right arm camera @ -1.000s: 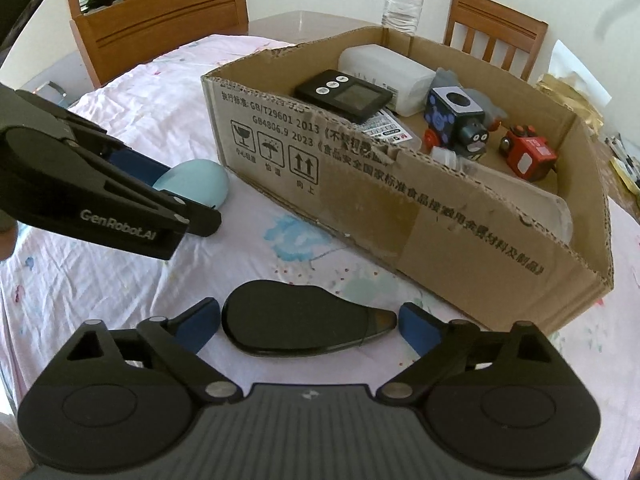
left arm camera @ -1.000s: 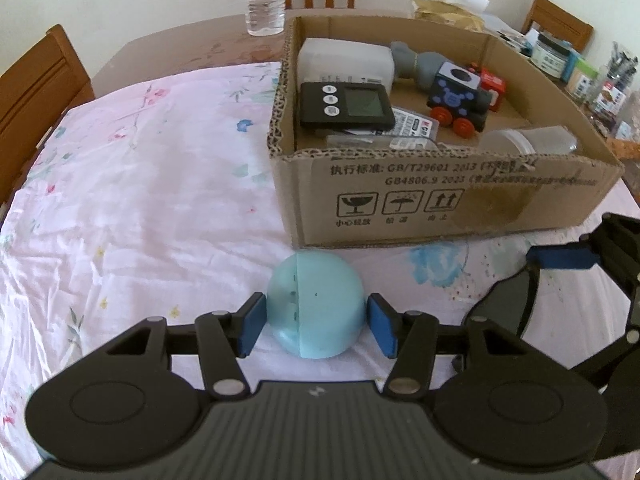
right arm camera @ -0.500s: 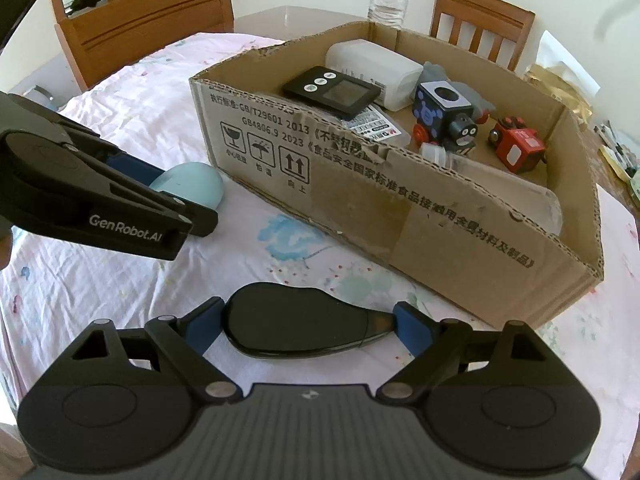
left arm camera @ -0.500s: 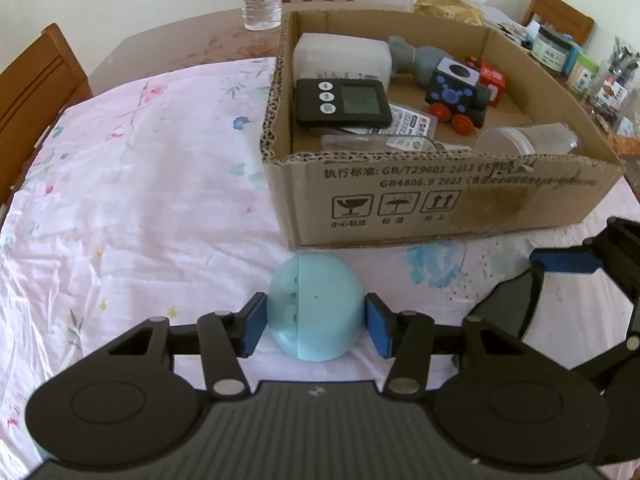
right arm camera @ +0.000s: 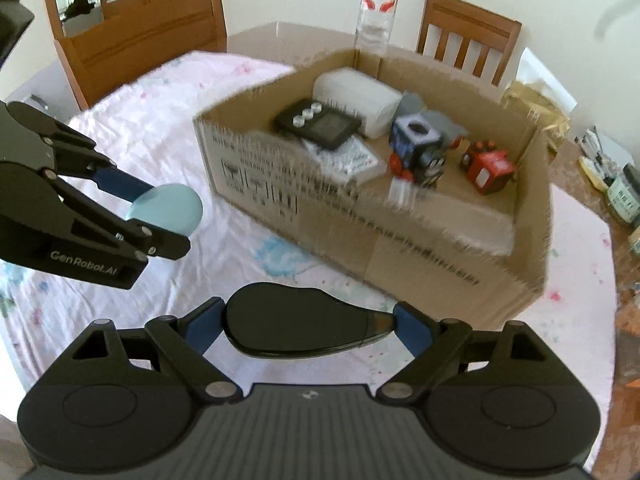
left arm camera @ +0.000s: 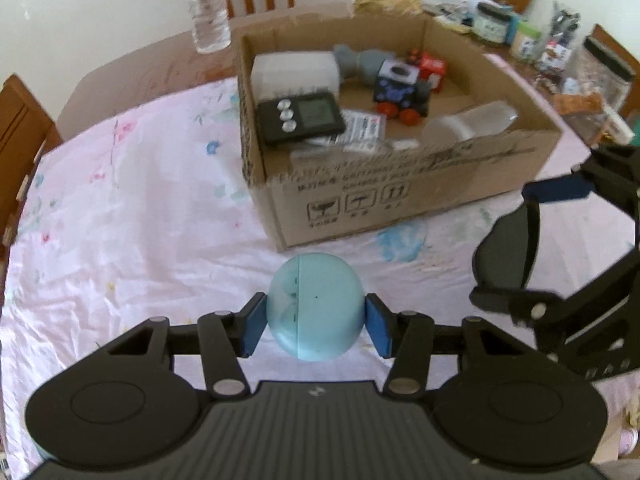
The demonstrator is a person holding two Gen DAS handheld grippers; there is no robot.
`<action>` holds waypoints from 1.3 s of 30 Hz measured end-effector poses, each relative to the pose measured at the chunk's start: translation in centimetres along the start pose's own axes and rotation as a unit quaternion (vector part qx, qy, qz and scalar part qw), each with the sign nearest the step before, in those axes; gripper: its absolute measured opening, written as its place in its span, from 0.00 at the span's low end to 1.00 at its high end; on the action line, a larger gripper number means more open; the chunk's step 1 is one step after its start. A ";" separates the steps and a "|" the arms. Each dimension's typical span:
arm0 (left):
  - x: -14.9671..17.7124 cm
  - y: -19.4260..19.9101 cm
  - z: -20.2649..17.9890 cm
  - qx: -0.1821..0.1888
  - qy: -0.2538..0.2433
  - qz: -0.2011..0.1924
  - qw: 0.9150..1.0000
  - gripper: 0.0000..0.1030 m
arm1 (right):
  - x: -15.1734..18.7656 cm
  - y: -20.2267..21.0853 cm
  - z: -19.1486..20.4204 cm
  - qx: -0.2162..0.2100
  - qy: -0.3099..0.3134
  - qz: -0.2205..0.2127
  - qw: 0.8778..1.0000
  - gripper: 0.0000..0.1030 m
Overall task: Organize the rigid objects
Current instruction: 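Carry the blue case into the box and release it while the right tool drops the tape inside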
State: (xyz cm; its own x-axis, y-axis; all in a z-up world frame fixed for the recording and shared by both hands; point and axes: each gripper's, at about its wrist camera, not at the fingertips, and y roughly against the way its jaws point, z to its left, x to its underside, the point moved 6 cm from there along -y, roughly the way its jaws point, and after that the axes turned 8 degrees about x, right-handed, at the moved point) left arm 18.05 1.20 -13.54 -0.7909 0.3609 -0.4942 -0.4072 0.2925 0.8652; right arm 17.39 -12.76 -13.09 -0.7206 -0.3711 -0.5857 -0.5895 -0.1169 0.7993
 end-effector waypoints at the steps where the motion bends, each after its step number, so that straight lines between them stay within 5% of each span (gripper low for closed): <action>1: -0.2 0.5 -0.1 0.005 -0.003 -0.002 1.000 0.50 | -0.4 0.6 -0.3 0.001 -0.001 -0.009 1.000 0.90; 9: -2.2 3.6 -0.4 0.023 -0.013 -0.026 0.999 0.50 | -5.0 2.6 -5.4 0.027 -0.028 -0.061 0.997 0.90; 17: -5.3 4.9 -0.4 0.018 -0.009 -0.058 0.998 0.50 | -7.6 -2.9 -9.6 0.055 -0.054 -0.036 0.996 0.90; 21: -6.8 4.7 -0.7 0.012 -0.017 -0.064 0.998 0.50 | -7.6 -3.0 -9.7 0.062 -0.056 -0.047 0.995 1.00; 39: -12.5 -3.3 -4.8 0.049 -0.072 -0.049 0.995 0.50 | -3.0 2.3 -11.9 0.114 -0.166 -0.047 0.978 1.00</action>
State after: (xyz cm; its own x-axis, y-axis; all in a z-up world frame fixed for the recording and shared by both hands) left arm 27.09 -8.53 -9.79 -0.6735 0.4475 -0.5884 -0.4266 0.4148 0.8037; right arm 22.57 -22.91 -7.90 -0.7158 -0.0453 -0.6968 -0.6977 0.0866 0.7111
